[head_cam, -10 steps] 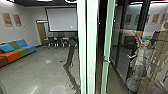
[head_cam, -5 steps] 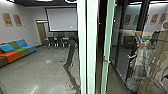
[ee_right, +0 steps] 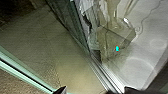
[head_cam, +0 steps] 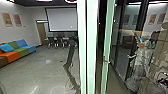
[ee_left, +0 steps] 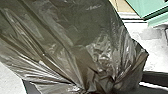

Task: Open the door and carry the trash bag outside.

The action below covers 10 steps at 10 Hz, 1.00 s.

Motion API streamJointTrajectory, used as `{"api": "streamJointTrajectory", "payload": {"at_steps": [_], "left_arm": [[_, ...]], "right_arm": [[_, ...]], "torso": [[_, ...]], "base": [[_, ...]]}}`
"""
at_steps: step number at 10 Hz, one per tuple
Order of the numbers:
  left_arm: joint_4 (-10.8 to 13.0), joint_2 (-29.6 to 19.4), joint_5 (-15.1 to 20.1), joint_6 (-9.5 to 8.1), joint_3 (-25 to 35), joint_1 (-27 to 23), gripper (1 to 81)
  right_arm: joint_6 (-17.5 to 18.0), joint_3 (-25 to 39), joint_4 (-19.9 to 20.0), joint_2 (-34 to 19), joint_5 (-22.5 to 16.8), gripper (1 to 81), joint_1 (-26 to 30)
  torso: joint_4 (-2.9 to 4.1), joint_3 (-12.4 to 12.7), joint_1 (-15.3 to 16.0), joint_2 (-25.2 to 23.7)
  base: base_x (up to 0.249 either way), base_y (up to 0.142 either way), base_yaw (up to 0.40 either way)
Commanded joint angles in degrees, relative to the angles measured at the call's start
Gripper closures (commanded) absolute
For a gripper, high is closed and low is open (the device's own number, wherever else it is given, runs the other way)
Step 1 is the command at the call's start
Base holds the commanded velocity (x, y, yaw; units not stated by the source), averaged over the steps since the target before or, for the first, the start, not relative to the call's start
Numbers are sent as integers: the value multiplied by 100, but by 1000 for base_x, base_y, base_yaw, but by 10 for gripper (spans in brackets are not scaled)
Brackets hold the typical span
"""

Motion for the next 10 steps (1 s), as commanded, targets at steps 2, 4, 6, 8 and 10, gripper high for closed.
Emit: {"api": "streamJointTrajectory", "payload": {"at_steps": [2, 4, 6, 8, 10], "left_arm": [[11, -19, 302, 7, 81, -338, 811], [19, -19, 293, 16, 81, -338, 811], [19, -19, 188, 33, 72, -330, 811], [19, -27, 187, 42, 64, -330, 811], [19, -54, 187, 42, 28, -330, 811]], "right_arm": [[492, 1198, 335, -530, -35, 10, -679], [501, 1929, 379, -548, 418, 10, -1839], [493, 2316, 379, -285, 1203, 10, -3008], [449, 2405, 335, 223, 1949, 10, -4002], [413, 2378, 318, 725, 2302, 10, -4688]], "torso": [[0, 0, 0, 0], [0, 0, 0, 0], [0, 0, 0, 0], [0, 0, 0, 0], [0, 2, -2, 0]], "base": [[0, 0, 0], [0, 0, 0], [0, 0, 0], [0, 0, 0], [0, 0, 0]]}}
